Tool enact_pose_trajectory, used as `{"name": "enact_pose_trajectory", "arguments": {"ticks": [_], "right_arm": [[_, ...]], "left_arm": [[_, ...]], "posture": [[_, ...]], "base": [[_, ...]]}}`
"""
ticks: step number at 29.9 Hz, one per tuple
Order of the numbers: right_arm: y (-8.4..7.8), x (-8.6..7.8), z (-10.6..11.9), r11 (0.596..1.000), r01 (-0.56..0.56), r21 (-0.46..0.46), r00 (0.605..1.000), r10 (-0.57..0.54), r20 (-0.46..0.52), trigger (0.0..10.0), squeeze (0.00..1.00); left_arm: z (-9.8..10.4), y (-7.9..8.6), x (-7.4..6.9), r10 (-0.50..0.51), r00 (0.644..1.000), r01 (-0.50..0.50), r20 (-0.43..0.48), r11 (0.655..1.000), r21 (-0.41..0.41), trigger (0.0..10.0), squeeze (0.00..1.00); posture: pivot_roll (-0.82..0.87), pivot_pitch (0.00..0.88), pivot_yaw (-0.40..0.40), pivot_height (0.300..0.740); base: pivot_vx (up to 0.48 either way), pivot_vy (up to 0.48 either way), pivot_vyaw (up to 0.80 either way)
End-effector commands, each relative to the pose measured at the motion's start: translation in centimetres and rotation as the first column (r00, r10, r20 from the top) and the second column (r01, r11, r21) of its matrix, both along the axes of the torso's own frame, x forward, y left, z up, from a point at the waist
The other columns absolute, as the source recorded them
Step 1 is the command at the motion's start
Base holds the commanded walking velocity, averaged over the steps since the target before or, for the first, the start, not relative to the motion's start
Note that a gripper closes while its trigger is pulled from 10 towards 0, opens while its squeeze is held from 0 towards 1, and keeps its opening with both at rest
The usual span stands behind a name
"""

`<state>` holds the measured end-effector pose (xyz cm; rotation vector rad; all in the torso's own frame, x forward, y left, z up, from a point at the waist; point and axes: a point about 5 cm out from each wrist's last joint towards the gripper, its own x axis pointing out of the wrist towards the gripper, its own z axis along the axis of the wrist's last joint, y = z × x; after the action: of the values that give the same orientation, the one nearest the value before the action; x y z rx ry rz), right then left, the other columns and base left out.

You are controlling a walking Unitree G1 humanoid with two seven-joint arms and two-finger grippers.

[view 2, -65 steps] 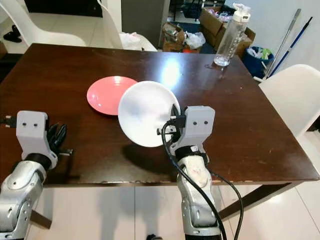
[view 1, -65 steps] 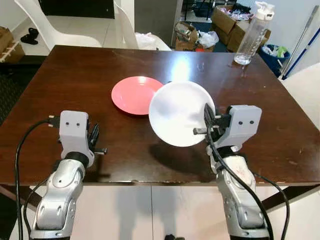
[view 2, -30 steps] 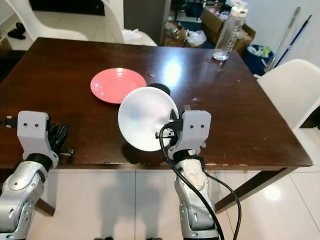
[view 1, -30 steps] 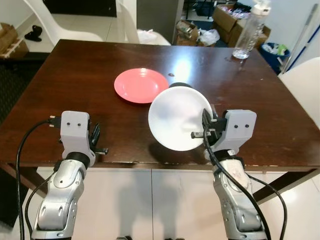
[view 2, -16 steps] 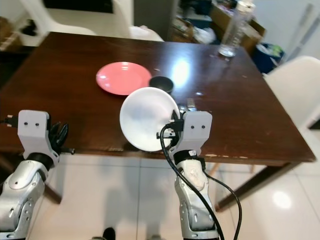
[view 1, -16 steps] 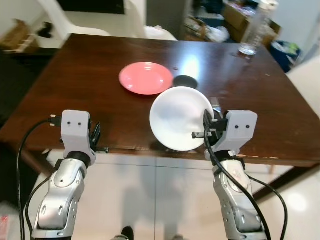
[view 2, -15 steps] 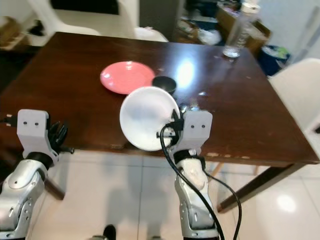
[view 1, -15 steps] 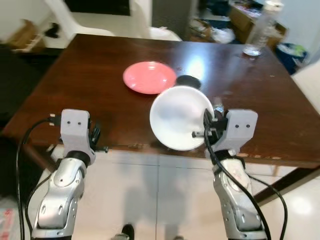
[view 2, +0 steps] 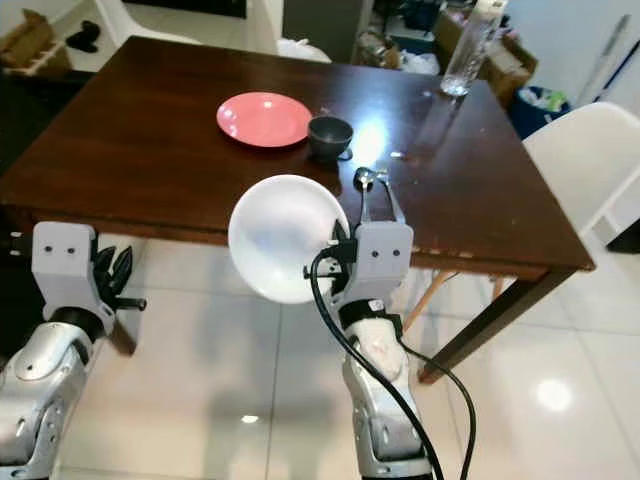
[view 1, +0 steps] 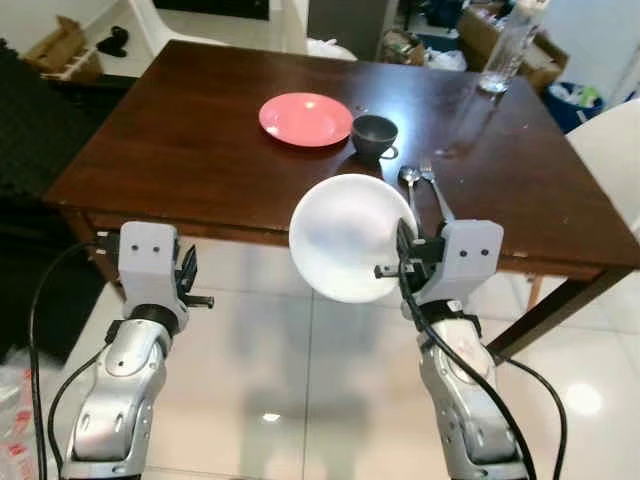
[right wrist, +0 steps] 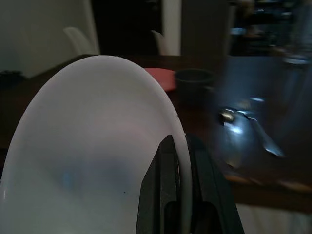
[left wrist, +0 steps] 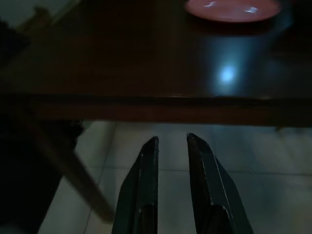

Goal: Setting the table

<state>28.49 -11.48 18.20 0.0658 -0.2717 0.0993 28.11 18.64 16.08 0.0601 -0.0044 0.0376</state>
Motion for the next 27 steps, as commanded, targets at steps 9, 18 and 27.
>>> {"name": "enact_pose_trajectory", "arguments": {"ticks": [9,18,27], "right_arm": [[-0.7,0.0,-0.5,0.999,0.035,0.028,0.999,-0.034,-0.031,10.0,0.00],[-0.6,0.1,-0.7,0.999,0.035,0.031,0.998,-0.033,-0.044,10.0,0.00],[-0.9,0.2,-1.4,0.999,0.041,0.017,0.997,-0.040,-0.065,10.0,0.00]], "left_arm": [[-0.2,-0.5,0.0,-0.022,1.000,0.022,-0.009,1.000,0.004,10.0,0.00],[-0.9,-0.5,-0.1,-0.021,0.999,0.021,-0.031,1.000,0.000,10.0,0.00],[-1.6,-0.3,-0.2,-0.018,0.998,0.018,-0.054,1.000,0.004,10.0,0.00]], "posture": [[0.00,0.057,0.002,0.740],[0.00,0.058,0.000,0.740],[0.00,0.059,0.000,0.740]], "base": [[0.000,0.000,-0.80],[0.000,0.000,-0.80],[0.000,0.000,-0.80]]}}
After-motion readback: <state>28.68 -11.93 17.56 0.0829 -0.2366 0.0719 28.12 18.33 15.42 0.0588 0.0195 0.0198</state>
